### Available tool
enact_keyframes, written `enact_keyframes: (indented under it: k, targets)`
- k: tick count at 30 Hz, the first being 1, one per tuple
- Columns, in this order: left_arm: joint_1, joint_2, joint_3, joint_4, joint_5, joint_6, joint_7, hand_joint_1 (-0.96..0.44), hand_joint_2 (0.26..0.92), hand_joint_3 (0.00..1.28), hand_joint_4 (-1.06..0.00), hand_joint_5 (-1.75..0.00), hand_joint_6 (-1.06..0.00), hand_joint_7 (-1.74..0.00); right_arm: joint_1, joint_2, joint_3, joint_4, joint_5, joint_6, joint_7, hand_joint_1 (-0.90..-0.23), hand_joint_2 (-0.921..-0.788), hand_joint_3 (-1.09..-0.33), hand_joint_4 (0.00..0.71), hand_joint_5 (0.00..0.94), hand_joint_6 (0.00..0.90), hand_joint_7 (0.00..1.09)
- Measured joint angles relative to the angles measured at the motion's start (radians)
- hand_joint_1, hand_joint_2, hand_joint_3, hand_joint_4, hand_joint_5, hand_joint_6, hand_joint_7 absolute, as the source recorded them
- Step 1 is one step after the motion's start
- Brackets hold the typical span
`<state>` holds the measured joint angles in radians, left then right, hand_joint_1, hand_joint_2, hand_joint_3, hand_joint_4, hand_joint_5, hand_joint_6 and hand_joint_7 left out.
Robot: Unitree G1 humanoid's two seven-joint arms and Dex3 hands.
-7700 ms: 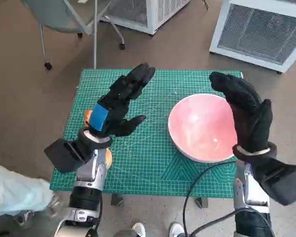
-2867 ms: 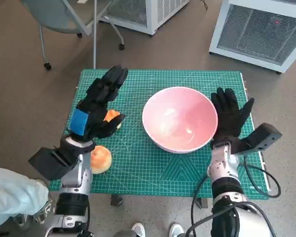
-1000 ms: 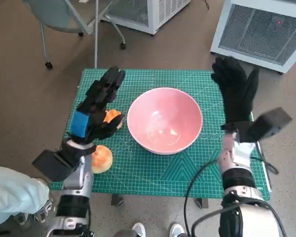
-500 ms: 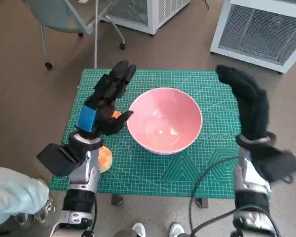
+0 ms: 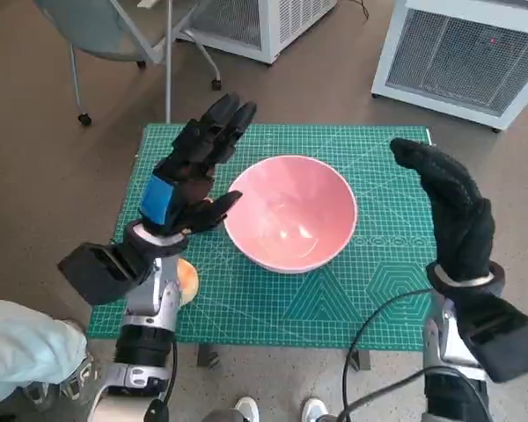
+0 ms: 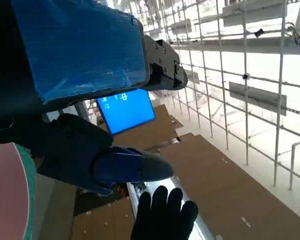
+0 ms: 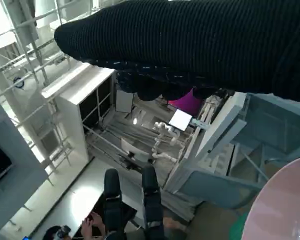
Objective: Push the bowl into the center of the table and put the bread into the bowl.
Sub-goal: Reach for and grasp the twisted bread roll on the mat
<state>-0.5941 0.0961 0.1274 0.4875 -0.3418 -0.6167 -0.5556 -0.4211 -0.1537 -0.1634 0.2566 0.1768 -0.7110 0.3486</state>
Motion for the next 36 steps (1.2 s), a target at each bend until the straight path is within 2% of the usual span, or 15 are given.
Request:
enact_keyframes:
  k: [4,9,13,16,20,23,27,29,34,36]
  targets:
    - [0.000,0.011,0.006,0.001,-0.012,0.000,-0.021,-0.52,0.921,0.32,-0.29,0.00,-0.31,-0.12,0.006,0.000,0.007,-0.014,-0.008,0.004,-0.017,-0.608,-0.921,-0.740,0.111,0.000,-0.001,0.44]
    - [0.000,0.054,0.016,0.006,0.005,-0.016,-0.037,-0.53,0.921,0.30,-0.25,0.00,-0.28,-0.11,0.011,0.000,0.013,-0.020,-0.036,0.004,-0.042,-0.606,-0.921,-0.743,0.111,0.000,-0.001,0.44]
    - [0.003,0.169,0.019,0.013,0.156,-0.056,-0.006,-0.50,0.921,0.18,-0.19,0.00,-0.24,-0.08,0.016,0.000,0.017,-0.025,-0.053,0.004,-0.057,-0.608,-0.921,-0.745,0.110,0.000,-0.001,0.44]
    - [0.005,0.275,0.017,0.006,0.283,-0.034,0.027,-0.43,0.873,0.07,-0.11,0.00,-0.23,-0.05,0.017,0.000,0.018,-0.027,-0.060,0.004,-0.061,-0.609,-0.921,-0.746,0.110,0.000,-0.001,0.44]
    - [0.013,0.409,0.004,-0.048,0.437,0.113,0.047,-0.32,0.791,0.02,-0.04,0.00,-0.20,-0.03,0.017,-0.001,0.022,-0.033,-0.062,0.006,-0.064,-0.610,-0.921,-0.748,0.109,0.000,-0.001,0.44]
    - [0.014,0.462,-0.002,-0.088,0.525,0.241,0.059,-0.20,0.757,0.01,-0.01,0.00,-0.20,-0.02,0.016,-0.001,0.023,-0.034,-0.061,0.006,-0.064,-0.612,-0.921,-0.748,0.109,0.000,-0.001,0.43]
    - [0.014,0.498,-0.023,-0.131,0.635,0.404,0.071,-0.08,0.752,0.01,0.00,0.00,-0.21,-0.02,0.014,0.001,0.028,-0.034,-0.062,0.006,-0.064,-0.618,-0.921,-0.748,0.109,0.000,-0.001,0.42]
    - [0.014,0.508,-0.041,-0.147,0.688,0.491,0.073,0.03,0.766,0.01,-0.01,0.00,-0.22,-0.02,0.013,0.001,0.032,-0.034,-0.062,0.006,-0.064,-0.624,-0.921,-0.747,0.109,0.000,-0.001,0.42]
    - [0.007,0.522,-0.117,-0.162,0.790,0.702,0.061,0.12,0.779,0.02,-0.03,0.00,-0.23,-0.01,0.014,0.001,0.046,-0.032,-0.061,0.012,-0.064,-0.624,-0.921,-0.746,0.109,0.000,-0.001,0.41]
    - [0.008,0.521,-0.143,-0.169,0.805,0.753,0.052,0.13,0.781,0.02,-0.03,0.00,-0.23,-0.01,0.015,0.001,0.050,-0.030,-0.061,0.015,-0.064,-0.624,-0.921,-0.746,0.109,0.000,-0.001,0.41]
